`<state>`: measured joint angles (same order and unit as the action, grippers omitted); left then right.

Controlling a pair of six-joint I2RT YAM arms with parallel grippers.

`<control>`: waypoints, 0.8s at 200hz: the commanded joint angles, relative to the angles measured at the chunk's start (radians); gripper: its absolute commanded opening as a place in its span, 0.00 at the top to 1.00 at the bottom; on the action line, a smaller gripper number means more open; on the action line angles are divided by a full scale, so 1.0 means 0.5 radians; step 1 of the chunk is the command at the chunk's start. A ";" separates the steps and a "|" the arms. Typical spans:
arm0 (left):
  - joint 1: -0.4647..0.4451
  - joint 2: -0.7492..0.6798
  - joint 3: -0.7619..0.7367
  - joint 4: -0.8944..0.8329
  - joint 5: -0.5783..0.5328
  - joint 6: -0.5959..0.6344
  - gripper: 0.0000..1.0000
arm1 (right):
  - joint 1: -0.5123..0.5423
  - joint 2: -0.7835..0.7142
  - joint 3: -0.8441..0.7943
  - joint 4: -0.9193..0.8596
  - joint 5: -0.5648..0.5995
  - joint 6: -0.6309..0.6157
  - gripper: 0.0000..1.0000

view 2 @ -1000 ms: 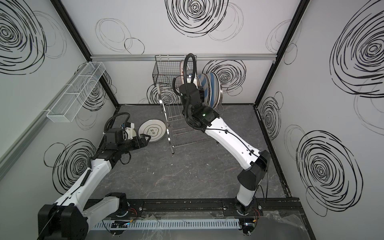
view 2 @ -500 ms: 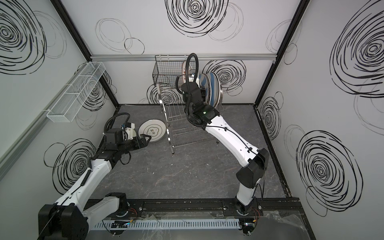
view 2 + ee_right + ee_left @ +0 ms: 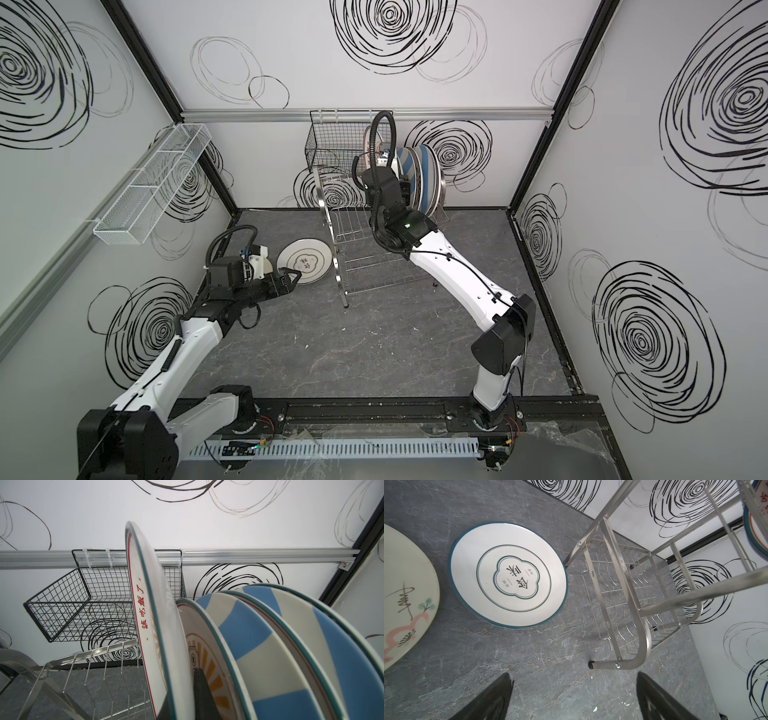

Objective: Load the plates into the dish rack
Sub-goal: 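Open the right gripper and withdraw it from the rack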

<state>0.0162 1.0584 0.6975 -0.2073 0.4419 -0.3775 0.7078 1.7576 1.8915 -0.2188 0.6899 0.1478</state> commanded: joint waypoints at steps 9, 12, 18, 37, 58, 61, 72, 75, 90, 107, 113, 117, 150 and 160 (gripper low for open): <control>0.020 -0.005 -0.018 0.093 0.030 -0.005 0.04 | -0.015 -0.028 -0.061 0.085 0.012 0.056 1.00; 0.020 -0.005 -0.018 0.093 0.030 -0.005 0.04 | -0.014 -0.030 -0.068 0.087 0.013 0.057 1.00; 0.020 -0.003 -0.018 0.093 0.030 -0.004 0.04 | -0.014 -0.033 -0.079 0.094 0.012 0.061 1.00; 0.020 0.000 -0.018 0.093 0.028 -0.006 0.04 | -0.014 -0.049 -0.114 0.094 0.007 0.078 1.00; 0.020 0.001 -0.021 0.094 0.029 -0.008 0.04 | -0.011 -0.057 -0.160 0.103 -0.013 0.080 1.00; 0.020 -0.001 -0.020 0.095 0.029 -0.009 0.04 | -0.011 -0.056 -0.162 0.099 -0.009 0.084 1.00; 0.019 -0.003 -0.021 0.093 0.025 -0.009 0.04 | -0.008 -0.058 -0.169 0.086 -0.014 0.097 1.00; 0.020 0.000 -0.021 0.093 0.025 -0.008 0.04 | -0.008 -0.058 -0.172 0.082 -0.016 0.100 1.00; 0.020 0.000 -0.021 0.090 0.025 -0.009 0.04 | 0.002 -0.072 -0.208 0.085 -0.018 0.103 1.00; 0.020 -0.002 -0.024 0.091 0.024 -0.007 0.04 | 0.010 -0.097 -0.252 0.099 0.005 0.099 0.82; 0.020 -0.005 -0.024 0.093 0.022 -0.010 0.04 | 0.013 -0.110 -0.268 0.108 0.010 0.094 0.78; 0.020 -0.004 -0.024 0.093 0.018 -0.013 0.04 | 0.009 -0.115 -0.275 0.112 0.009 0.092 0.77; 0.020 -0.004 -0.023 0.093 0.013 -0.015 0.04 | 0.014 -0.155 -0.288 0.110 0.036 0.063 0.72; 0.020 -0.009 -0.024 0.093 0.012 -0.013 0.04 | 0.014 -0.163 -0.286 0.107 0.039 0.054 0.70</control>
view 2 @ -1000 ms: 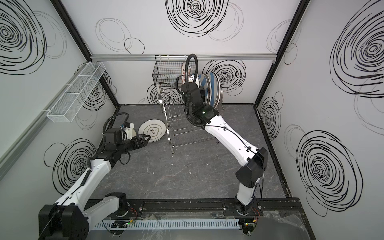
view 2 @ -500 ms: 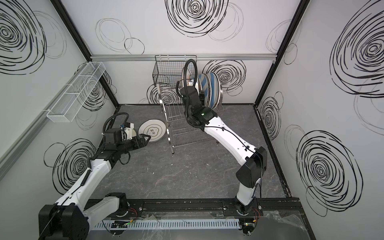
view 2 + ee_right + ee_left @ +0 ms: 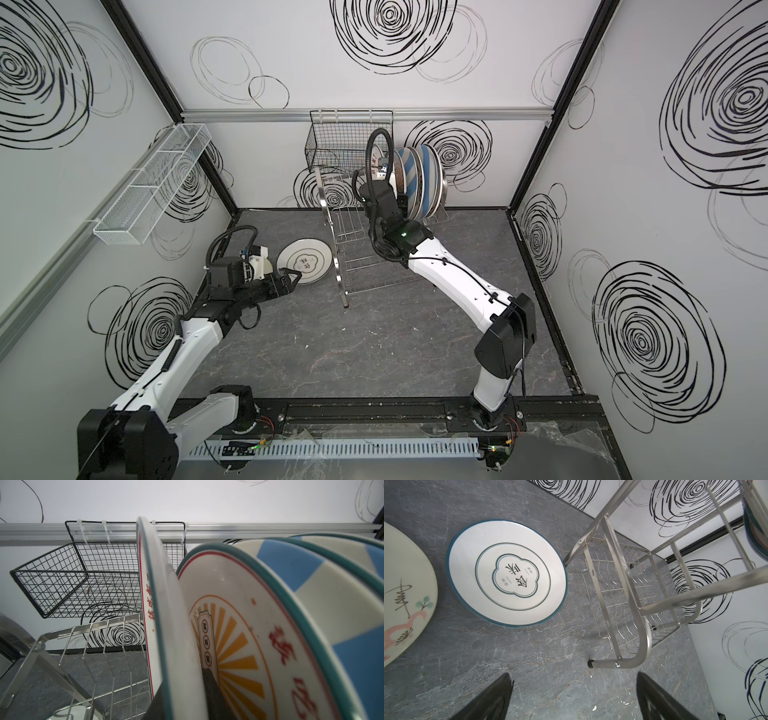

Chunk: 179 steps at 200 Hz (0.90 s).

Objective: Load the plates into the dish rack
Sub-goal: 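Open the right gripper and withdraw it from the rack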

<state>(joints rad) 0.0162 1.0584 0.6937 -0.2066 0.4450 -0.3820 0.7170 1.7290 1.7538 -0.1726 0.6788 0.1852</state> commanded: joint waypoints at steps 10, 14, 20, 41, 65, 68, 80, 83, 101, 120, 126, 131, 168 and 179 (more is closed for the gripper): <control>0.020 -0.009 -0.016 0.091 0.006 -0.006 0.04 | -0.001 -0.112 -0.003 0.008 0.056 -0.024 0.68; 0.020 -0.012 -0.016 0.089 0.004 -0.004 0.04 | -0.001 -0.118 -0.005 0.005 0.056 -0.025 0.67; 0.020 -0.010 -0.016 0.091 0.003 -0.003 0.04 | 0.004 -0.124 -0.001 0.005 0.055 -0.026 0.65; 0.019 -0.010 -0.013 0.085 -0.004 0.002 0.04 | 0.030 -0.156 0.010 -0.007 0.052 -0.046 0.61; 0.020 -0.012 -0.013 0.080 -0.024 0.004 0.04 | 0.058 -0.180 0.064 -0.097 0.052 -0.060 0.54; 0.018 -0.012 -0.013 0.079 -0.025 0.005 0.04 | 0.060 -0.184 0.073 -0.112 0.047 -0.061 0.53; 0.020 -0.012 -0.010 0.076 -0.028 0.005 0.04 | 0.070 -0.205 0.098 -0.169 0.035 -0.061 0.50; 0.020 -0.012 -0.010 0.077 -0.028 0.005 0.04 | 0.074 -0.209 0.100 -0.181 0.035 -0.062 0.49; 0.020 -0.012 -0.010 0.073 -0.036 0.008 0.04 | 0.093 -0.260 0.121 -0.249 0.006 -0.060 0.45; 0.018 -0.015 -0.010 0.070 -0.043 0.010 0.04 | 0.112 -0.313 0.157 -0.339 -0.068 -0.047 0.40; 0.020 -0.015 -0.010 0.067 -0.049 0.009 0.04 | 0.112 -0.337 0.162 -0.363 -0.131 -0.040 0.39; 0.020 -0.018 -0.010 0.067 -0.058 0.010 0.04 | 0.114 -0.362 0.158 -0.372 -0.183 -0.031 0.37; 0.017 -0.032 -0.010 0.054 -0.136 0.013 0.04 | 0.115 -0.666 -0.078 -0.284 -0.810 -0.021 0.30; 0.006 -0.043 -0.013 0.045 -0.161 0.019 0.04 | 0.110 -0.782 -0.195 -0.265 -0.979 -0.018 0.29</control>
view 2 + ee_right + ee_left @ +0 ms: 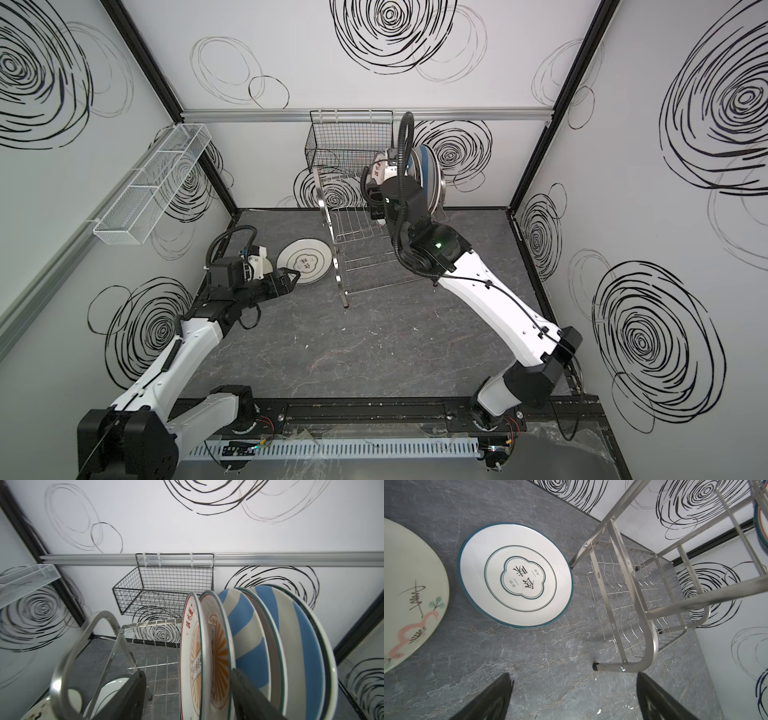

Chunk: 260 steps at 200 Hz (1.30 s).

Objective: Load the plates into the dish rack

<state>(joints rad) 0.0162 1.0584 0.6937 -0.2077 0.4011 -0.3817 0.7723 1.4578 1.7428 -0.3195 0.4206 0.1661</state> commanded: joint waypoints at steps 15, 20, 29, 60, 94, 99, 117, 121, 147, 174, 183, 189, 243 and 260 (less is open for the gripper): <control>-0.027 -0.061 -0.013 0.032 -0.128 0.032 0.04 | -0.001 -0.390 -0.326 0.008 -0.667 0.016 0.28; -0.036 -0.060 -0.010 0.022 -0.146 0.039 0.04 | -0.001 -0.446 -0.388 0.007 -0.742 0.017 0.28; -0.060 -0.061 -0.005 0.008 -0.180 0.047 0.04 | -0.001 -0.536 -0.510 0.008 -0.871 0.015 0.27; -0.139 -0.051 0.008 -0.032 -0.286 0.067 0.04 | 0.001 -0.847 -0.992 0.055 -1.132 0.015 0.24; -0.337 0.023 0.088 -0.186 -0.553 0.078 0.04 | 0.012 -1.159 -1.569 0.187 -1.372 0.083 0.19; -0.365 0.060 0.122 -0.230 -0.581 0.066 0.04 | 0.019 -1.217 -1.677 0.228 -1.422 0.097 0.18; -0.489 0.161 0.211 -0.268 -0.650 0.004 0.04 | 0.041 -1.428 -2.048 0.408 -1.443 0.252 0.16; -0.520 0.176 0.223 -0.256 -0.675 -0.009 0.04 | 0.042 -1.469 -2.125 0.449 -1.445 0.294 0.16; -0.606 0.293 0.335 -0.195 -0.808 -0.061 0.04 | 0.062 -1.652 -2.469 0.581 -1.464 0.452 0.16; -0.566 0.476 0.413 -0.085 -0.818 -0.134 0.04 | 0.103 -1.768 -2.616 0.563 -1.354 0.486 0.16; -0.531 0.534 0.416 -0.013 -0.766 -0.185 0.04 | 0.104 -1.792 -2.648 0.576 -1.361 0.509 0.15; -0.517 0.569 0.418 0.033 -0.744 -0.207 0.04 | 0.106 -1.806 -2.669 0.590 -1.376 0.520 0.15; -0.467 0.922 0.581 0.144 -0.779 -0.208 0.04 | 0.116 -1.795 -2.777 0.699 -1.501 0.625 0.13; -0.454 1.018 0.617 0.182 -0.769 -0.191 0.04 | 0.120 -1.812 -2.803 0.682 -1.457 0.631 0.13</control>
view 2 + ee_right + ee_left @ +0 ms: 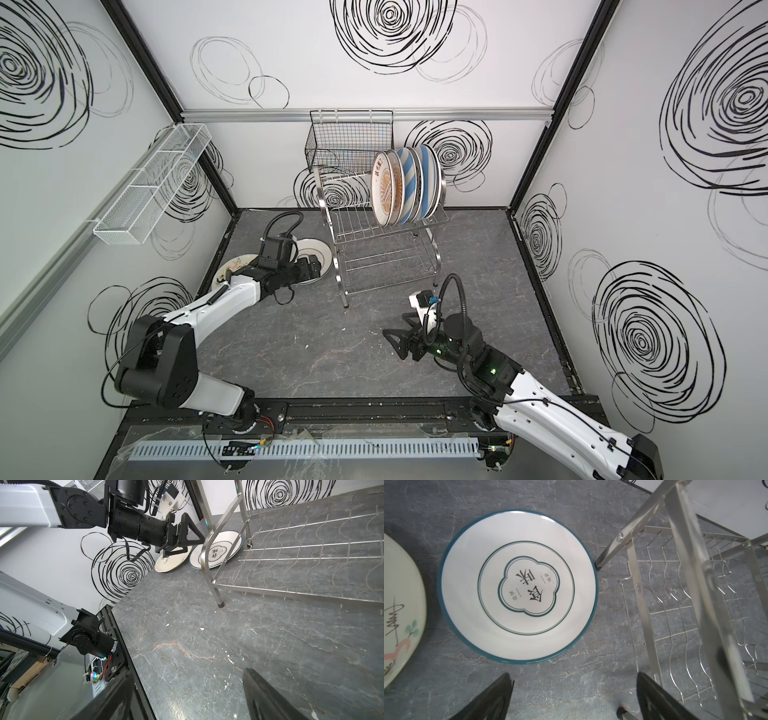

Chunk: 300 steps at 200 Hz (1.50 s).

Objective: Load the plates into the dish rack

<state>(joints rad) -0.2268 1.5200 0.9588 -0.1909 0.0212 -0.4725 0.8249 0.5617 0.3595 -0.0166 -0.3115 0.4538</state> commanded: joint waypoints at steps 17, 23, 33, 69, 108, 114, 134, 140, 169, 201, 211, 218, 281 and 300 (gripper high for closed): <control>0.042 0.197 0.137 0.160 -0.015 0.012 0.04 | 0.015 -0.049 -0.076 0.086 0.031 0.063 0.13; 0.050 0.231 0.147 0.171 -0.016 0.019 0.04 | 0.016 -0.058 -0.085 0.086 0.030 0.066 0.13; 0.066 0.282 0.155 0.200 -0.013 0.021 0.04 | 0.016 -0.070 -0.092 0.088 0.018 0.071 0.13; 0.109 0.449 0.180 0.296 -0.087 0.065 0.04 | 0.016 -0.068 -0.123 0.139 -0.033 0.095 0.13; 0.138 0.590 0.249 0.319 -0.053 0.080 0.04 | 0.016 -0.060 -0.157 0.179 -0.008 0.133 0.13; 0.138 0.602 0.254 0.330 -0.059 0.080 0.04 | 0.015 -0.063 -0.160 0.182 -0.005 0.134 0.13; 0.141 0.680 0.318 0.267 -0.085 0.078 0.04 | 0.016 -0.057 -0.155 0.184 -0.002 0.125 0.13; 0.141 0.705 0.332 0.261 -0.082 0.080 0.04 | 0.015 -0.054 -0.149 0.181 0.000 0.122 0.13; 0.141 0.752 0.327 0.264 -0.059 0.080 0.04 | 0.016 -0.025 -0.118 0.136 0.023 0.093 0.12; 0.141 0.734 0.233 0.305 0.031 0.080 0.04 | 0.016 -0.018 -0.110 0.131 0.044 0.090 0.12; 0.145 0.728 0.202 0.303 0.048 0.061 0.04 | 0.015 -0.020 -0.102 0.128 0.045 0.090 0.12; 0.141 0.719 0.179 0.304 0.062 0.046 0.04 | 0.015 -0.021 -0.102 0.128 0.050 0.091 0.12; 0.058 0.624 0.010 0.202 0.073 -0.026 0.04 | 0.014 -0.025 -0.103 0.095 0.068 0.090 0.12; 0.031 0.559 -0.078 0.221 0.131 -0.078 0.04 | 0.014 -0.028 -0.115 0.109 0.071 0.092 0.12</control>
<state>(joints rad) -0.1913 1.8248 0.9932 -0.0036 0.0364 -0.4595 0.8265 0.5529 0.2871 0.0280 -0.2905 0.5014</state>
